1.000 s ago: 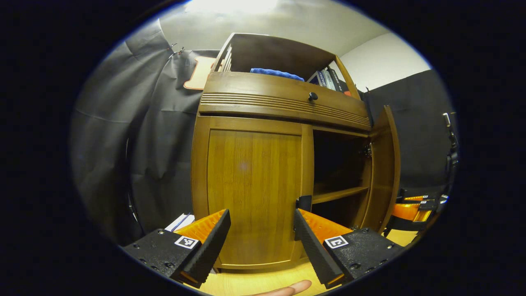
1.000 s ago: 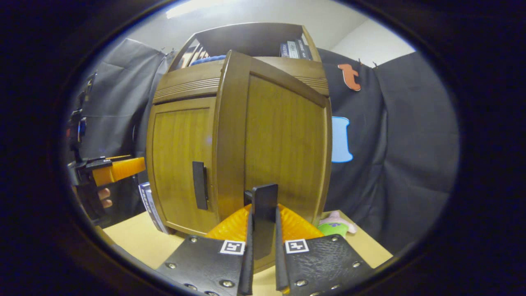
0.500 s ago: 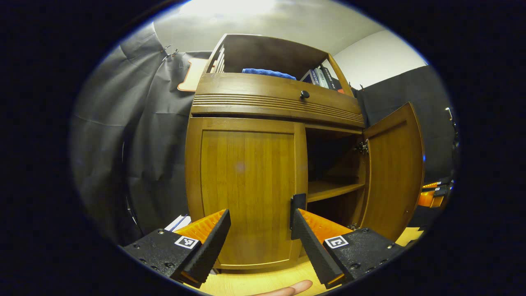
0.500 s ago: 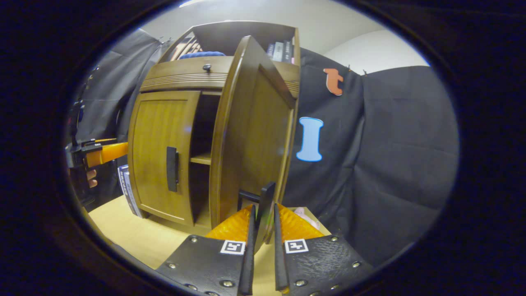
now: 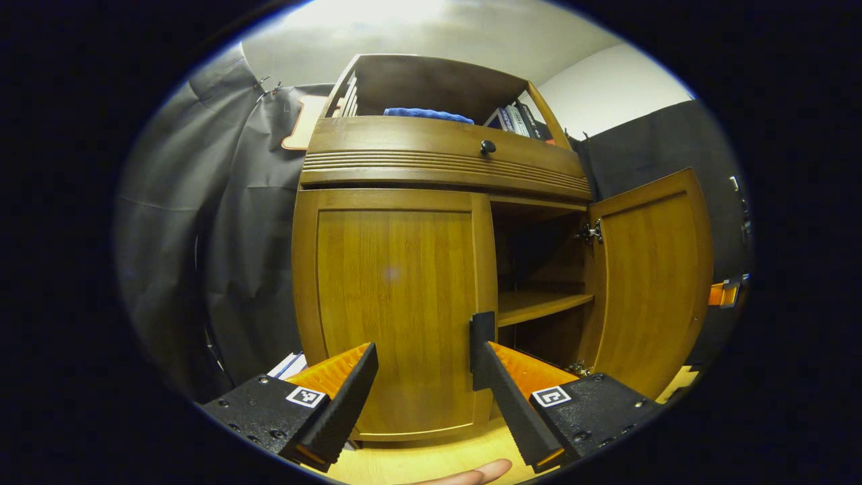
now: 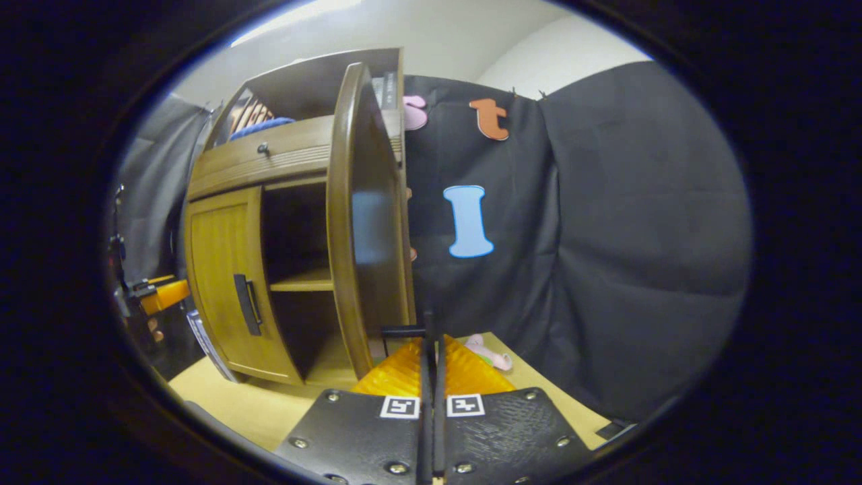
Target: Open the right door of the double-door shoe cabinet with the right hand, and open the left door with the left hand.
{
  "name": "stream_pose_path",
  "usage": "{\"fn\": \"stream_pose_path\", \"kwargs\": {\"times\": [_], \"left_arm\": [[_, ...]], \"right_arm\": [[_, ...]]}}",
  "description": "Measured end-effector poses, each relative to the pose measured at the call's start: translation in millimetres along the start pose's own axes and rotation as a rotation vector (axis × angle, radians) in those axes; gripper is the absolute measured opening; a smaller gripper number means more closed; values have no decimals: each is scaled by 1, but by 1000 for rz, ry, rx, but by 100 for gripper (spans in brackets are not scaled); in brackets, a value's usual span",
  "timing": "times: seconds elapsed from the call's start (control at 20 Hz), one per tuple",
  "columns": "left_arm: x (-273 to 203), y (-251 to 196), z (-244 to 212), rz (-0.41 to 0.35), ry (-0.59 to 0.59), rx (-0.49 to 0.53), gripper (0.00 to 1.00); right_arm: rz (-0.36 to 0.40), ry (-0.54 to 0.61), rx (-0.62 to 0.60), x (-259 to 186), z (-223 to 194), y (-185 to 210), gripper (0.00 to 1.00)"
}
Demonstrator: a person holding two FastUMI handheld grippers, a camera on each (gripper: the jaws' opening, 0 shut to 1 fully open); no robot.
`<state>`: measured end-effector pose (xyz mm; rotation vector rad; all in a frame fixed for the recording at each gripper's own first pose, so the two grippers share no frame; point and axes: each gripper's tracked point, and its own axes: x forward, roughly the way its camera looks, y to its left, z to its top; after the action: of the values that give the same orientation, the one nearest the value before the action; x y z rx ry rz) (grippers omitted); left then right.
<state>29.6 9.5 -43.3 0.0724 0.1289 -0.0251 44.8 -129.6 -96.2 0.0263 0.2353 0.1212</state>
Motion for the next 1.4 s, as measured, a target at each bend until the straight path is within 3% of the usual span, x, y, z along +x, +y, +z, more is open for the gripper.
{"fn": "stream_pose_path", "kwargs": {"times": [0.6, 0.9, 1.1, 1.2, 1.3, 1.4], "left_arm": [[8, -5, -13, 18, 29, 4, 96], [19, -15, -34, 31, 90, 17, 96], [25, -29, -55, 39, 151, -3, 97], [32, -36, -53, 42, 159, -5, 97], [41, -37, -51, 57, 155, 0, 97], [52, -37, -49, 71, 143, -15, 96]], "right_arm": [[229, 6, -70, 25, 4, -39, 1], [258, -8, -38, 28, 4, -37, 1], [228, -19, -70, 23, 2, -40, 1], [207, -22, -71, 21, -2, -43, 18], [173, -32, -64, 15, -6, -49, 8], [142, -41, -59, 6, -8, -55, 34]]}}
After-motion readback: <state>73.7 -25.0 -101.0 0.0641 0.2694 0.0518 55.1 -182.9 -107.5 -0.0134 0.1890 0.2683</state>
